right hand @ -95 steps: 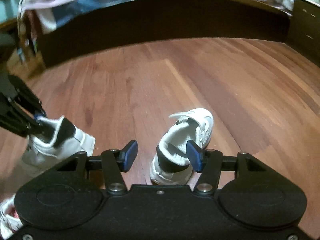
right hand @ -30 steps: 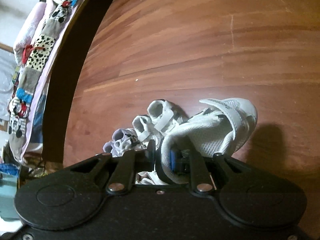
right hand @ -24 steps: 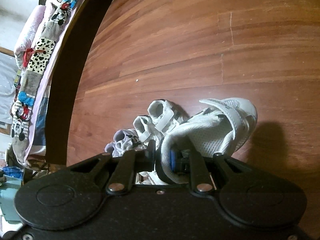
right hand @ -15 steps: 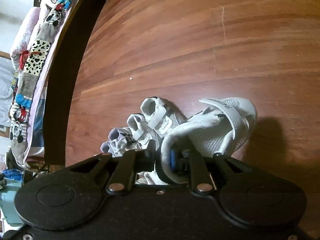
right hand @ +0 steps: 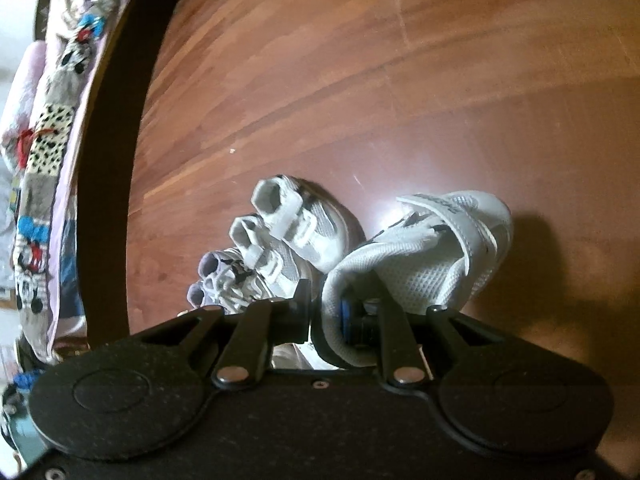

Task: Organize scattered shoes
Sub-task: 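Carry the gum-sole sneaker with the left tool to the shoe row and release, then lower the black-strap sneaker beside its mate in the row and open the right tool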

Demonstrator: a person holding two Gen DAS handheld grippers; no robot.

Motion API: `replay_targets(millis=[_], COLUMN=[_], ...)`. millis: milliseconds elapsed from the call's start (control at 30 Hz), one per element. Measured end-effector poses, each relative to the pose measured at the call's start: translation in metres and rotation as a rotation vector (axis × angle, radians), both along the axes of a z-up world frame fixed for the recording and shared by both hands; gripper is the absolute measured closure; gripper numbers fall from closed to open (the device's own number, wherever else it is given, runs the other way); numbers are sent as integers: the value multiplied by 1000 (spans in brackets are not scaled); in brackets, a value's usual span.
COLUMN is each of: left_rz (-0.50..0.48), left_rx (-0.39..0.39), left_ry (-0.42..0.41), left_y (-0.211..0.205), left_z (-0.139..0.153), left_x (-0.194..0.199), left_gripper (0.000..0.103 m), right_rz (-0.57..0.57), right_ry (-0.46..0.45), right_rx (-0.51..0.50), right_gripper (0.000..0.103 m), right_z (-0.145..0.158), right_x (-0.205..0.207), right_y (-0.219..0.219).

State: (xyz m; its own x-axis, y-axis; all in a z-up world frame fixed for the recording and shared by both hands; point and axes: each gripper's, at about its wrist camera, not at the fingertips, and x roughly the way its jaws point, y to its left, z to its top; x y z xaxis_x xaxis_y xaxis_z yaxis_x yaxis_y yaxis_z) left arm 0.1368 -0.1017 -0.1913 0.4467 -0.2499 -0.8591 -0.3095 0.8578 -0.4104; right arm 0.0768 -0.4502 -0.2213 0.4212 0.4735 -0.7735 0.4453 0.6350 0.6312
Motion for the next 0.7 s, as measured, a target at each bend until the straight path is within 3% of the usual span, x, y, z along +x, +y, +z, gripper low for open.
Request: replay_targets(millis=[133, 233, 367, 467, 533, 600, 667, 700], left_rz=[-50, -170, -274, -252, -181, -181, -221, -233], left_rx=[38, 132, 198, 166, 44, -11, -35, -46], left_ry=[-116, -240, -321, -327, -311, -316, -340, -345], left_y=[32, 66, 109, 135, 157, 160, 157, 154], left_z=[68, 147, 202, 208, 201, 200, 204, 207], left_x=[9, 4, -16, -22, -20, -15, -10, -8], left_gripper=[61, 61, 59, 55, 55, 55, 55, 55], right_rz=[-79, -108, -127, -76, -46, -25, 76, 179], right_ry=[66, 123, 129, 128, 128, 115, 89, 72], right_rx=[30, 2, -32, -28, -23, -30, -106, -182], right_gripper=[88, 88, 87, 81, 78, 71, 69, 69], right_z=[-20, -39, -56, -59, -53, -40, -24, -17], right_x=[-15, -26, -32, -29, -27, -22, -10, -2], right_y=[11, 26, 41, 53, 55, 53, 54, 61])
